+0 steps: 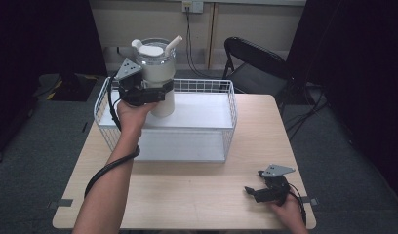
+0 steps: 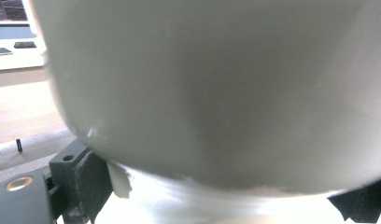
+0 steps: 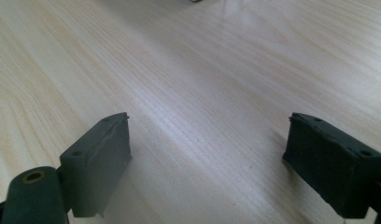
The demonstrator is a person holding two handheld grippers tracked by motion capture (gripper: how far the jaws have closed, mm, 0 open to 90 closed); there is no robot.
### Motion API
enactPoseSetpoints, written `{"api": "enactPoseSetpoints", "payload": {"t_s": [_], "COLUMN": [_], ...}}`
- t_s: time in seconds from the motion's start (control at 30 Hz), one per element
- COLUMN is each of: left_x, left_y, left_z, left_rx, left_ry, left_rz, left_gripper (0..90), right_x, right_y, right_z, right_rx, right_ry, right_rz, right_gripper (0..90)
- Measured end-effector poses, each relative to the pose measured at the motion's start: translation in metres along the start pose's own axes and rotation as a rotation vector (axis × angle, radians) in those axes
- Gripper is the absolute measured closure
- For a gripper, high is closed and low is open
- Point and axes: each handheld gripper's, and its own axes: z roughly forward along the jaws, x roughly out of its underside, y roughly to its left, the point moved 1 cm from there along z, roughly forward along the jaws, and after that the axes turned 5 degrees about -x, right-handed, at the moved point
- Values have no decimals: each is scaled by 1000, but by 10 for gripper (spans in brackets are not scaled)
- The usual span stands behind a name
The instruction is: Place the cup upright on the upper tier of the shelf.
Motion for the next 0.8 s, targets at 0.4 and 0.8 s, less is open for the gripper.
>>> {"api": "enactPoseSetpoints", "payload": {"t_s": [0.4,0.8], "left_x": [1,5], "left_y": [-1,-1], "left_z": [-1,-2], "left_rx": [-6,-13], "left_ry": [0,1], "left_rz": [-1,2], "left_gripper": [91,91], "right_x": [0,0], "right_y": [0,0], "right_z": [0,0], "right_rx": [0,1], "right_ry": [0,0], "right_rz": [0,0], "right_gripper": [134,134]}}
